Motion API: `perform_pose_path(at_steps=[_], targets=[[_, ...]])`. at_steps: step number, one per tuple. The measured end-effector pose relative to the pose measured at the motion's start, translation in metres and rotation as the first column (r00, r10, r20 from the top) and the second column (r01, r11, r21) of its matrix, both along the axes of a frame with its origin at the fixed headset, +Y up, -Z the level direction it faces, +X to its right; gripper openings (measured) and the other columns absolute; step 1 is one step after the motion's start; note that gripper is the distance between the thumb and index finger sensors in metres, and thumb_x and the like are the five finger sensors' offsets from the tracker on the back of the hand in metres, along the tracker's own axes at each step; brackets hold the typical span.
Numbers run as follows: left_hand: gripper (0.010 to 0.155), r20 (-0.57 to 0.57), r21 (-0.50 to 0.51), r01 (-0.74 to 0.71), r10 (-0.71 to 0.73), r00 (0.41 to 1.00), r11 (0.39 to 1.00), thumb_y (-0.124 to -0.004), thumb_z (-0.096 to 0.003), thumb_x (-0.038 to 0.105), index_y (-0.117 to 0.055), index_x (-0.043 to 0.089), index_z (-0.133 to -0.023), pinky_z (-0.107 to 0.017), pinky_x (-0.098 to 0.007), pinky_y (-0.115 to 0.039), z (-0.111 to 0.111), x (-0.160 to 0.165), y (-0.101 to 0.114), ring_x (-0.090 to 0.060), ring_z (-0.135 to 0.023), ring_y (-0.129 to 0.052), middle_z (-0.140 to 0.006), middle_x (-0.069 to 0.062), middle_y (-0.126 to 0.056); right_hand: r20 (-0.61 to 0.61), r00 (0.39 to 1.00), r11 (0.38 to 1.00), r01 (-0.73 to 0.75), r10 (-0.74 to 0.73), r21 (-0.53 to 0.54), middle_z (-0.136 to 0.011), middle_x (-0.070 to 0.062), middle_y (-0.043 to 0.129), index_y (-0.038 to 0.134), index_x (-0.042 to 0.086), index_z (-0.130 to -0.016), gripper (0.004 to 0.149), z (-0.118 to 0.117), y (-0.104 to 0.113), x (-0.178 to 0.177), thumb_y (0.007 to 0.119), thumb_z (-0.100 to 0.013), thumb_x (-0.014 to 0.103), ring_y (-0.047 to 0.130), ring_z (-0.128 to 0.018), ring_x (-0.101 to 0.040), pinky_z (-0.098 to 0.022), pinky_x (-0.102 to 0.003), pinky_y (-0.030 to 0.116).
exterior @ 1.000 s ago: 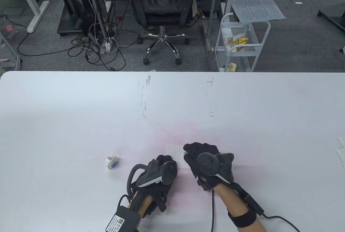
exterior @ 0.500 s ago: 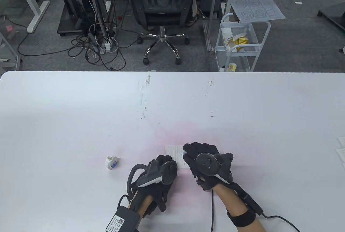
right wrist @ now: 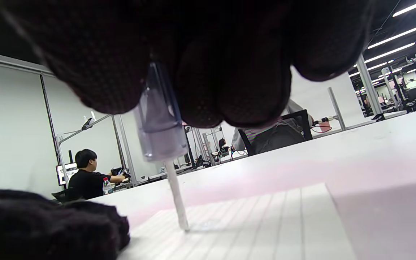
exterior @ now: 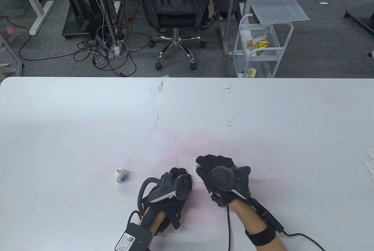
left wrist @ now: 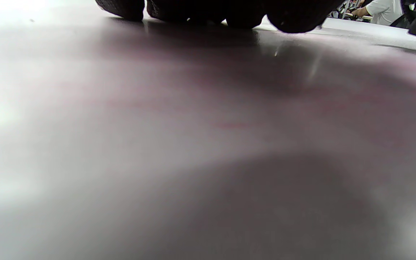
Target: Brush correction fluid to cover black text
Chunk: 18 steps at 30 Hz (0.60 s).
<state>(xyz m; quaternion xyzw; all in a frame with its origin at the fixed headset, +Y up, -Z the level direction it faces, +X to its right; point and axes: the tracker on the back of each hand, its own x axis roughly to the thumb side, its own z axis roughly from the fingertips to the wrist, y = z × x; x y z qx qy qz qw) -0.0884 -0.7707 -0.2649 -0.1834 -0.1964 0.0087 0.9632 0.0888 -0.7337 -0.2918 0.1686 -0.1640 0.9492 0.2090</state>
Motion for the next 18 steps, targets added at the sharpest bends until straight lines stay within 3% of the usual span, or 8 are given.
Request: perform_pose_path(at_steps=[8,18], targets=[[0.062,0.0,0.0,0.0,0.0,1.0,1.0,-0.063,-0.0468,0.045,-0.045,0.031,-0.105,-0.08,-0.046,-0.05,0.0,0.0,0.0,-0.027,-0.111,-0.045,-0.115,0.0,-0.038,0.023,0.998,0.998,0.061,-0.062,0.028,-0.069,-0.003,0.095,0.089,0.025,-0.073,0.043,0.0008,0.004,0.0033,0.092,-0.033,0.041,0.103,-0.052,-0.028,-0.051,-0.052,0.078],[0.062,-0.001,-0.002,-0.002,0.002,1.0,1.0,-0.063,-0.0468,0.045,-0.045,0.031,-0.105,-0.08,-0.046,-0.049,0.0002,-0.0002,0.0,-0.027,-0.111,-0.044,-0.115,0.0,-0.037,0.012,0.999,0.999,0.051,-0.05,-0.02,-0.067,-0.003,0.096,0.091,0.024,-0.072,0.043,-0.0018,0.0074,0.0067,0.092,-0.032,0.041,0.104,-0.05,-0.028,-0.05,-0.052,0.079]])
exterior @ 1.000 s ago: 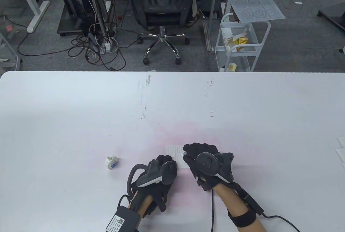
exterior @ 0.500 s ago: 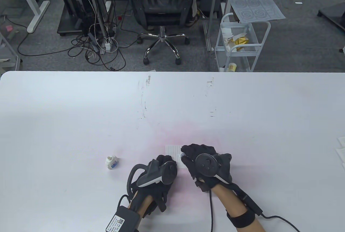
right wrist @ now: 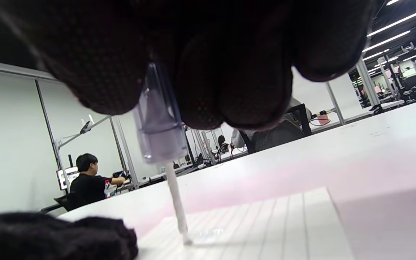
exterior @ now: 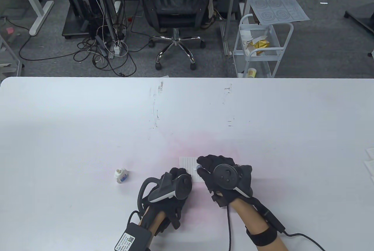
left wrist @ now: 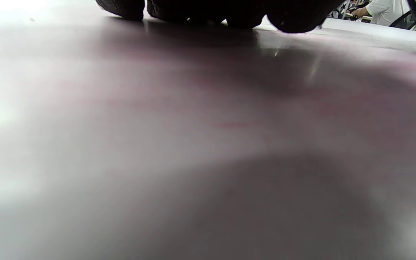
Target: Brush correction fluid to cover black text
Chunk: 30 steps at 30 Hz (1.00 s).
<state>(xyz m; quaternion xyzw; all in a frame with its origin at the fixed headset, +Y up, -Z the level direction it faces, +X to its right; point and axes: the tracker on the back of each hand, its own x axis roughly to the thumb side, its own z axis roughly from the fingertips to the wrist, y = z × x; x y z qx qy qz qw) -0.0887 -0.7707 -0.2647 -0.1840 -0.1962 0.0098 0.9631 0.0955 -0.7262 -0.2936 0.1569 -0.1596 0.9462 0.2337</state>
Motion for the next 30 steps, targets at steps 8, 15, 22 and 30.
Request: perform_pose_path(at_steps=[8,15,22,30], targets=[[0.062,0.0,0.0,0.001,-0.001,1.0,1.0,-0.063,-0.0468,0.045,-0.045,0.031,-0.105,-0.08,-0.046,-0.05,-0.0001,-0.0001,0.0002,-0.027,-0.111,-0.044,-0.115,0.0,-0.037,-0.002,1.0,1.0,-0.004,0.004,0.012,-0.069,-0.002,0.095,0.09,0.025,-0.073,0.043,-0.0009,-0.0053,-0.0033,0.092,-0.033,0.041,0.103,-0.052,-0.028,-0.051,-0.052,0.078],[0.062,0.0,0.0,0.001,-0.001,1.0,1.0,-0.063,-0.0468,0.045,-0.045,0.031,-0.104,-0.08,-0.046,-0.049,-0.0001,-0.0001,0.0002,-0.027,-0.111,-0.044,-0.115,0.0,-0.037,0.047,0.999,1.0,-0.023,0.023,0.006,-0.068,-0.003,0.095,0.09,0.025,-0.072,0.043,-0.0006,0.0,0.0016,0.092,-0.032,0.041,0.103,-0.051,-0.028,-0.05,-0.052,0.079],[0.062,0.0,0.0,0.001,-0.001,1.0,1.0,-0.063,-0.0468,0.045,-0.044,0.031,-0.105,-0.08,-0.046,-0.049,-0.0001,-0.0001,0.0002,-0.027,-0.111,-0.044,-0.115,0.0,-0.037,-0.021,1.0,1.0,0.011,-0.011,0.015,-0.069,-0.002,0.095,0.09,0.026,-0.073,0.043,-0.0004,-0.004,-0.0051,0.092,-0.033,0.041,0.103,-0.052,-0.028,-0.051,-0.052,0.078],[0.062,0.0,-0.001,0.001,-0.001,1.0,1.0,-0.063,-0.0468,0.045,-0.044,0.031,-0.105,-0.08,-0.046,-0.049,0.0,-0.0001,0.0001,-0.027,-0.111,-0.044,-0.116,0.0,-0.037,0.057,0.997,0.998,-0.058,0.058,-0.005,-0.067,-0.003,0.096,0.091,0.024,-0.071,0.042,0.0,0.0019,0.0038,0.092,-0.032,0.041,0.103,-0.05,-0.028,-0.05,-0.052,0.079]])
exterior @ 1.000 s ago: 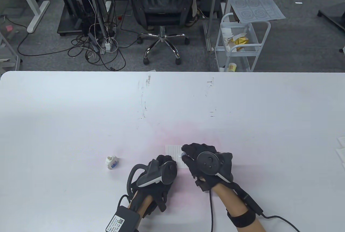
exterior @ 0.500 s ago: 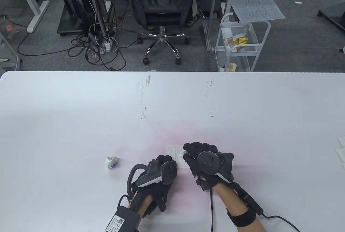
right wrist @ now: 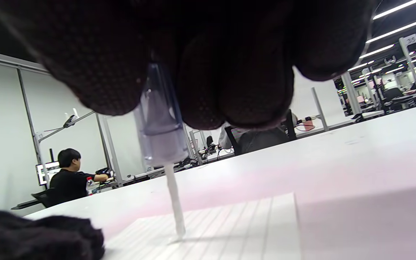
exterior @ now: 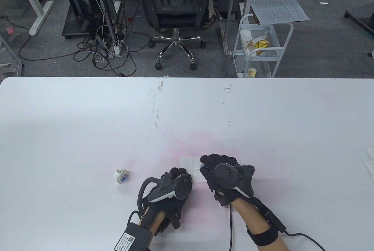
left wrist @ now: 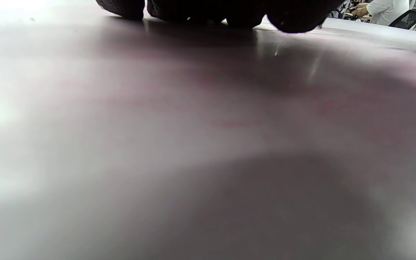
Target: Brush correction fluid to cover black text
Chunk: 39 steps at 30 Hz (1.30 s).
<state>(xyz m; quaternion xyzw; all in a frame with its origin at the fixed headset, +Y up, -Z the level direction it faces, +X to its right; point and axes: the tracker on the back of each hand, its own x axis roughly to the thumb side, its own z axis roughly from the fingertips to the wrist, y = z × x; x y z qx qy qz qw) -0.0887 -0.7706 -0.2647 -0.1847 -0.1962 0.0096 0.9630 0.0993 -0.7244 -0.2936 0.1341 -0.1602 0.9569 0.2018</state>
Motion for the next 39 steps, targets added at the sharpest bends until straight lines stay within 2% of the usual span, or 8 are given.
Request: perform_pose_path(at_steps=[6,11,18,22,33,39], targets=[[0.062,0.0,0.0,0.001,-0.001,1.0,1.0,-0.063,-0.0469,0.045,-0.044,0.031,-0.105,-0.08,-0.046,-0.049,0.0,0.0,0.0,-0.027,-0.111,-0.044,-0.116,0.0,-0.037,-0.052,0.996,0.997,0.076,-0.074,0.028,-0.069,-0.003,0.095,0.09,0.025,-0.073,0.043,0.002,0.0,-0.006,0.092,-0.033,0.041,0.103,-0.052,-0.028,-0.051,-0.052,0.078],[0.062,0.0,0.0,0.001,-0.001,1.0,1.0,-0.063,-0.0469,0.045,-0.044,0.031,-0.105,-0.08,-0.046,-0.049,0.0,0.0,0.0,-0.027,-0.111,-0.044,-0.116,0.0,-0.037,-0.047,0.999,1.0,-0.006,0.007,0.003,-0.068,-0.003,0.095,0.09,0.025,-0.072,0.042,0.0,-0.006,-0.008,0.092,-0.033,0.041,0.103,-0.051,-0.028,-0.051,-0.052,0.078],[0.062,0.0,0.0,0.001,-0.001,1.0,1.0,-0.063,-0.0469,0.045,-0.044,0.031,-0.105,-0.08,-0.046,-0.049,0.0,0.0,0.0,-0.027,-0.111,-0.044,-0.116,0.0,-0.037,-0.005,0.999,0.999,0.034,-0.034,0.011,-0.069,-0.004,0.095,0.091,0.024,-0.072,0.043,0.0,0.007,0.003,0.092,-0.032,0.039,0.102,-0.052,-0.029,-0.051,-0.053,0.077],[0.062,0.0,0.0,0.001,-0.001,1.0,1.0,-0.063,-0.0468,0.045,-0.044,0.031,-0.105,-0.08,-0.046,-0.049,0.0,0.0,0.0,-0.027,-0.111,-0.044,-0.116,0.0,-0.037,-0.021,1.0,0.999,-0.015,0.016,0.029,-0.069,-0.004,0.095,0.091,0.025,-0.072,0.042,0.0,0.009,0.001,0.092,-0.032,0.039,0.102,-0.052,-0.029,-0.051,-0.053,0.077],[0.062,0.0,0.0,0.001,-0.001,1.0,1.0,-0.063,-0.0468,0.045,-0.044,0.031,-0.105,-0.08,-0.046,-0.049,0.0,0.0,0.0,-0.027,-0.111,-0.044,-0.116,0.0,-0.037,-0.081,0.996,0.999,-0.036,0.036,0.001,-0.07,-0.003,0.094,0.09,0.026,-0.073,0.042,-0.005,-0.002,-0.014,0.091,-0.033,0.039,0.102,-0.053,-0.029,-0.052,-0.053,0.077],[0.062,0.0,0.0,0.001,-0.001,1.0,1.0,-0.063,-0.0468,0.045,-0.044,0.031,-0.105,-0.08,-0.046,-0.049,0.0,0.0,0.0,-0.027,-0.111,-0.044,-0.116,0.0,-0.037,-0.095,0.995,1.0,0.014,-0.015,-0.016,-0.07,-0.003,0.094,0.09,0.026,-0.073,0.042,-0.007,-0.004,-0.016,0.091,-0.033,0.039,0.102,-0.053,-0.029,-0.052,-0.053,0.077]])
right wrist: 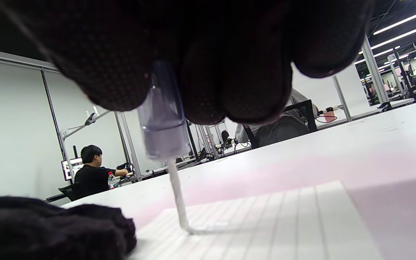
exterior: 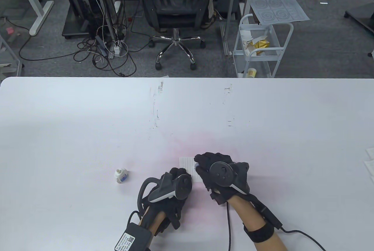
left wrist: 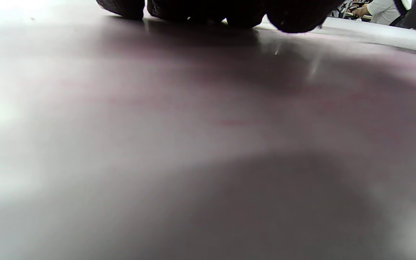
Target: Brush correction fluid to cover black text
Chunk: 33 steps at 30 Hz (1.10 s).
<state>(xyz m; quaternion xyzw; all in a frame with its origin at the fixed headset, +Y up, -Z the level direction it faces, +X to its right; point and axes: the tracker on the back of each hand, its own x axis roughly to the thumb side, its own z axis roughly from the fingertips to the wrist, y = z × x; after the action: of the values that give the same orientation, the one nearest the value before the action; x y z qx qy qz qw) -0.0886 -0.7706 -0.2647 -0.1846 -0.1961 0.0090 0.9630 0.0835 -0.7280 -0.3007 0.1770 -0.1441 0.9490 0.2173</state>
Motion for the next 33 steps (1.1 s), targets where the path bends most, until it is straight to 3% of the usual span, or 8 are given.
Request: perform_pose_path(at_steps=[14,19,25,31,33], targets=[[0.062,0.0,0.0,0.0,0.0,1.0,1.0,-0.063,-0.0468,0.045,-0.044,0.031,-0.105,-0.08,-0.046,-0.049,0.0,0.0,0.0,-0.027,-0.111,-0.044,-0.116,0.0,-0.037,0.08,0.994,0.996,0.078,-0.081,0.04,-0.069,-0.003,0.094,0.09,0.025,-0.073,0.043,0.002,0.008,0.009,0.092,-0.033,0.04,0.102,-0.052,-0.028,-0.051,-0.052,0.078],[0.062,0.0,0.0,0.0,0.0,1.0,1.0,-0.063,-0.0468,0.045,-0.044,0.031,-0.105,-0.08,-0.046,-0.049,0.0,0.0,0.0,-0.027,-0.111,-0.044,-0.116,0.001,-0.037,0.073,0.997,0.999,0.038,-0.038,-0.001,-0.068,-0.004,0.095,0.09,0.025,-0.072,0.043,-0.001,-0.002,0.006,0.092,-0.033,0.04,0.103,-0.051,-0.029,-0.05,-0.053,0.078],[0.062,0.0,0.0,0.0,0.0,1.0,1.0,-0.063,-0.0468,0.045,-0.044,0.031,-0.105,-0.08,-0.046,-0.049,0.0,0.0,0.0,-0.027,-0.111,-0.044,-0.116,0.0,-0.037,0.123,0.992,1.0,-0.005,0.005,-0.004,-0.066,-0.004,0.096,0.092,0.024,-0.071,0.042,0.001,0.006,0.015,0.092,-0.032,0.04,0.103,-0.048,-0.028,-0.049,-0.053,0.079],[0.062,0.0,-0.001,0.001,-0.001,1.0,1.0,-0.063,-0.0468,0.045,-0.044,0.031,-0.105,-0.08,-0.046,-0.049,0.0,0.0,0.0,-0.027,-0.111,-0.044,-0.116,0.0,-0.037,0.07,0.995,0.997,0.076,-0.077,0.019,-0.068,-0.004,0.095,0.091,0.024,-0.072,0.042,0.003,0.005,0.012,0.092,-0.033,0.04,0.103,-0.05,-0.028,-0.05,-0.052,0.079],[0.062,0.0,-0.001,0.001,-0.001,1.0,1.0,-0.063,-0.0468,0.045,-0.044,0.031,-0.105,-0.08,-0.046,-0.049,0.0,0.0,0.0,-0.027,-0.111,-0.044,-0.116,0.0,-0.037,0.067,0.997,0.999,0.038,-0.038,0.006,-0.067,-0.004,0.096,0.091,0.024,-0.072,0.042,0.002,0.002,0.01,0.092,-0.032,0.04,0.103,-0.05,-0.028,-0.05,-0.052,0.079]])
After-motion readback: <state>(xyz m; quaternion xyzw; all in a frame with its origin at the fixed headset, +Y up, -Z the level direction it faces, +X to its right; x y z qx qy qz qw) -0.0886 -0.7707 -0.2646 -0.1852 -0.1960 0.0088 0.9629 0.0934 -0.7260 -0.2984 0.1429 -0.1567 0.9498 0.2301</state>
